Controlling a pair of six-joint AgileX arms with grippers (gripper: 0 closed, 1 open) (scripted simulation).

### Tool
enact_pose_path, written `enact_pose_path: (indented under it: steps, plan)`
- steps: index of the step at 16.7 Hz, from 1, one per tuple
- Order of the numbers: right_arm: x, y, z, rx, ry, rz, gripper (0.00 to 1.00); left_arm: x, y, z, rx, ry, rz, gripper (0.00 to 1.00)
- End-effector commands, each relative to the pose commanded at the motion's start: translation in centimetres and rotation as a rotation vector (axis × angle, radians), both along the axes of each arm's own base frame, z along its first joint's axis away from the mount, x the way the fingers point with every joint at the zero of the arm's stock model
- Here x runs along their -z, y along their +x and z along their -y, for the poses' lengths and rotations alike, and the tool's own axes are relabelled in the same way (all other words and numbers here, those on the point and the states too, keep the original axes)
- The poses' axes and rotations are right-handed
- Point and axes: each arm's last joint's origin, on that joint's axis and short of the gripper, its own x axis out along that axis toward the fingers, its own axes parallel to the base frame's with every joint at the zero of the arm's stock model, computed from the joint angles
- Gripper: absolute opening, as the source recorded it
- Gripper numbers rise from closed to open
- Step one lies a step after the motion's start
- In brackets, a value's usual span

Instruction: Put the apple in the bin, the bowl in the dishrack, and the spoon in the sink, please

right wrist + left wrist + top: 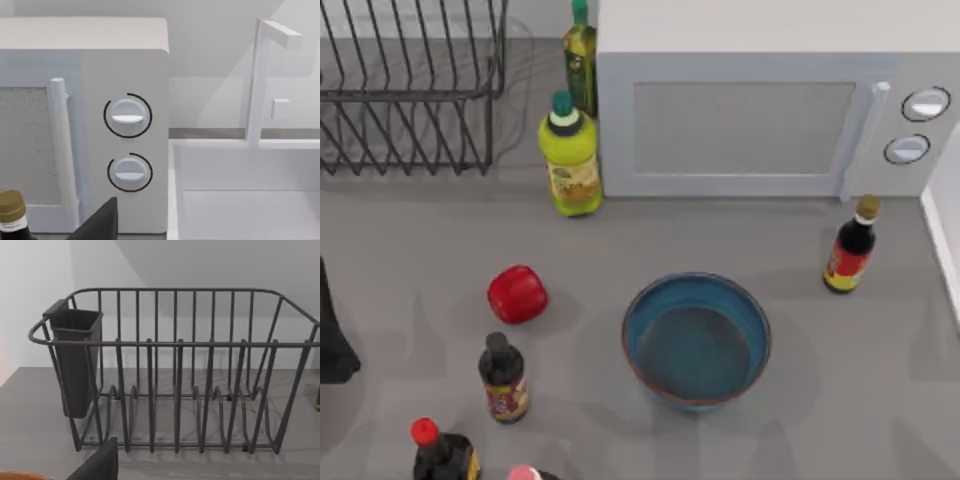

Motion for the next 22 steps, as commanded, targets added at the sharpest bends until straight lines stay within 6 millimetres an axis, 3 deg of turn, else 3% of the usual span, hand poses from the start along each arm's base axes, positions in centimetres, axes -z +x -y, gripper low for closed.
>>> enact_pose_path:
  steps: [5, 8, 11, 17, 22]
  plan:
    - [0.0, 0.0, 0.0, 0.0, 0.0, 0.0, 1.0, -0.9, 0.1, 0.2, 0.017, 0.02, -0.05, 1.0]
    - [0.0, 0.0, 0.0, 0.0, 0.0, 0.0, 1.0, -3.3, 0.6, 0.6, 0.062, 0.069, -0.168, 1.0]
    - [0.0, 0.0, 0.0, 0.0, 0.0, 0.0, 1.0, -6.2, 2.4, 1.3, 0.134, 0.143, -0.353, 1.0]
    - [0.0, 0.0, 0.0, 0.0, 0.0, 0.0, 1.0, -9.4, 10.7, 4.5, 0.347, 0.341, -0.824, 1.0]
    - [0.0, 0.0, 0.0, 0.0, 0.0, 0.0, 1.0, -8.2, 18.1, 8.8, 0.545, 0.508, -1.147, 1.0]
